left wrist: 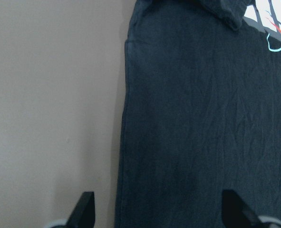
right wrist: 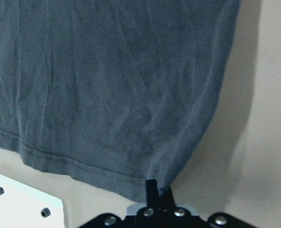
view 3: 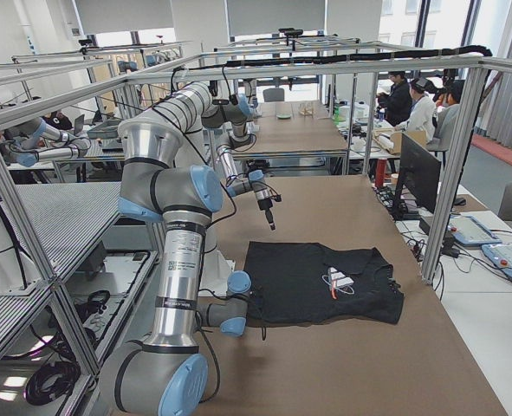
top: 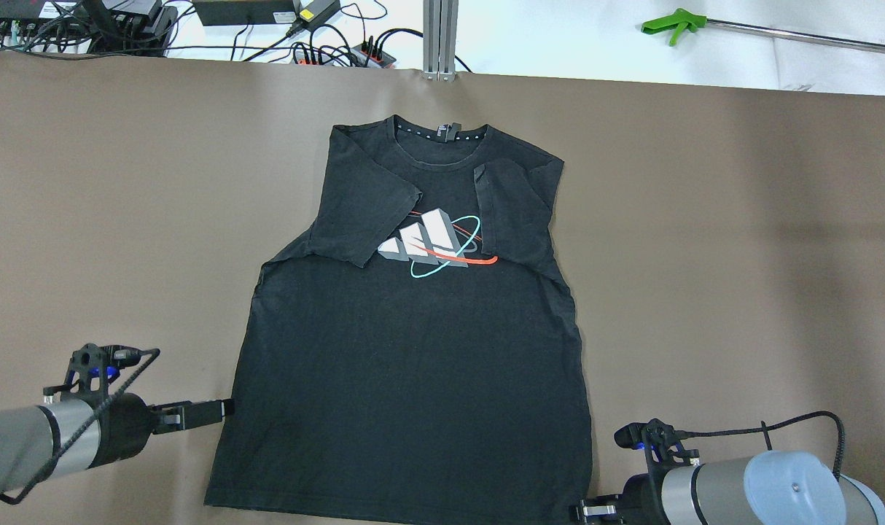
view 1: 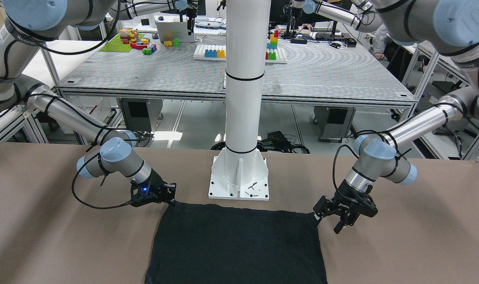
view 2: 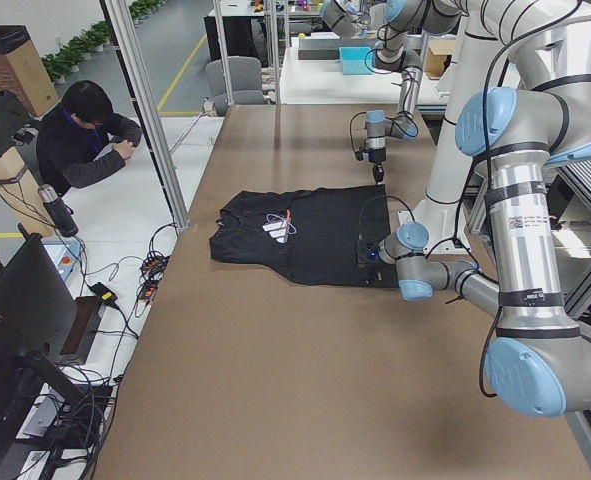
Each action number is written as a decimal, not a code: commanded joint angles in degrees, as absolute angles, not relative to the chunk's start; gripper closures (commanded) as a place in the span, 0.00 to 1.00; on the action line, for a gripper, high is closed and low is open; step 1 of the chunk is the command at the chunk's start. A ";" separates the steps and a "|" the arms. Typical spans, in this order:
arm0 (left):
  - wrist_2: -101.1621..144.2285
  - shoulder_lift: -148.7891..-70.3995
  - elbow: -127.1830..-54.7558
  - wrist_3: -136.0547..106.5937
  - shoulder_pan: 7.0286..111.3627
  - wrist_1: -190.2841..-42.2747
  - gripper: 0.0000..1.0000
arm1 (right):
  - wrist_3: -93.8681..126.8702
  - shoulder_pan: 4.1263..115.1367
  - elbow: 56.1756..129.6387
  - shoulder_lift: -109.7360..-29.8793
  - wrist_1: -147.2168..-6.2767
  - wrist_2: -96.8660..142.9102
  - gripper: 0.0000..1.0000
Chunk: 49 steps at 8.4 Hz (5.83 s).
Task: Fold clothes
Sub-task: 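Grasp the hem corners nearest the robot with both grippers, then lift the hem with both grippers and fold it over toward the collar, then lower the hem onto the shirt and open both grippers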
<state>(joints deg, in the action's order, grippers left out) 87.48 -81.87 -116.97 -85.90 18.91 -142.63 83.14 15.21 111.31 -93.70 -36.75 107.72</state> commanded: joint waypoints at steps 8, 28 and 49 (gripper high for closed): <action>67.85 -80.86 -113.37 -91.76 0.53 -142.47 0.57 | 82.79 17.05 111.18 -93.16 -36.83 107.67 1.00; 109.25 -80.40 -124.90 -91.57 24.13 -166.30 1.00 | 109.16 39.85 111.64 -96.95 5.98 135.51 1.00; 111.63 -116.19 -80.43 -95.29 50.80 -155.48 1.00 | 92.56 54.23 79.82 -75.41 -9.93 112.94 1.00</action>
